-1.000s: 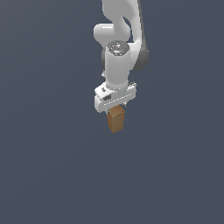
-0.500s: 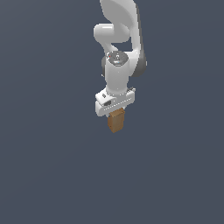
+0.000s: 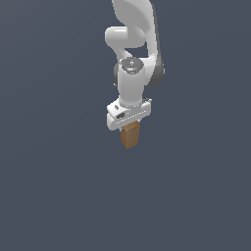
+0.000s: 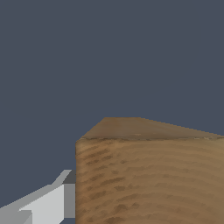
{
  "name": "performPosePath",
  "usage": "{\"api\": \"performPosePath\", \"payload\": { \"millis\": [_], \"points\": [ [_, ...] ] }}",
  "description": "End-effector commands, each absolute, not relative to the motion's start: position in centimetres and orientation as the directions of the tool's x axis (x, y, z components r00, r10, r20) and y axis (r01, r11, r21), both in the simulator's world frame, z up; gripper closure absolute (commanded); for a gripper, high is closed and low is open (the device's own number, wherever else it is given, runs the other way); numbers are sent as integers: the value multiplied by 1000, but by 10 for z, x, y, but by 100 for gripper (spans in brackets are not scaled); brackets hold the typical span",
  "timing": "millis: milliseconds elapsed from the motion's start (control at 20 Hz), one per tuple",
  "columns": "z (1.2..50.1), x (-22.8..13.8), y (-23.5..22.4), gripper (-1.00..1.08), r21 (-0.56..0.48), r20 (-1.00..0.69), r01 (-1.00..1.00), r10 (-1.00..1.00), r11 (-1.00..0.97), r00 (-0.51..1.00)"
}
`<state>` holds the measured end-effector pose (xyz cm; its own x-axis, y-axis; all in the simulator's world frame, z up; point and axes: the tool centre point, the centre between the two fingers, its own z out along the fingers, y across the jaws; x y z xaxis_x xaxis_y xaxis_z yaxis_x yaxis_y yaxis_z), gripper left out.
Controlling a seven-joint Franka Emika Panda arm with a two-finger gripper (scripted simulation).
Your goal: Pick up the object and move it to a goal position.
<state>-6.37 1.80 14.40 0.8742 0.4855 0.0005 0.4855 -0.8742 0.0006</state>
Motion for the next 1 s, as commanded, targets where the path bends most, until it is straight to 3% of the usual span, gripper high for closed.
{"api": "performPosePath", "payload": {
  "millis": [0, 450, 950],
  "points": [
    [144, -64, 18, 108, 1, 0, 486, 486, -874, 874],
    [169, -56, 29, 108, 1, 0, 486, 486, -874, 874],
    [241, -34, 60, 108, 1, 0, 486, 486, -874, 874]
  ]
}}
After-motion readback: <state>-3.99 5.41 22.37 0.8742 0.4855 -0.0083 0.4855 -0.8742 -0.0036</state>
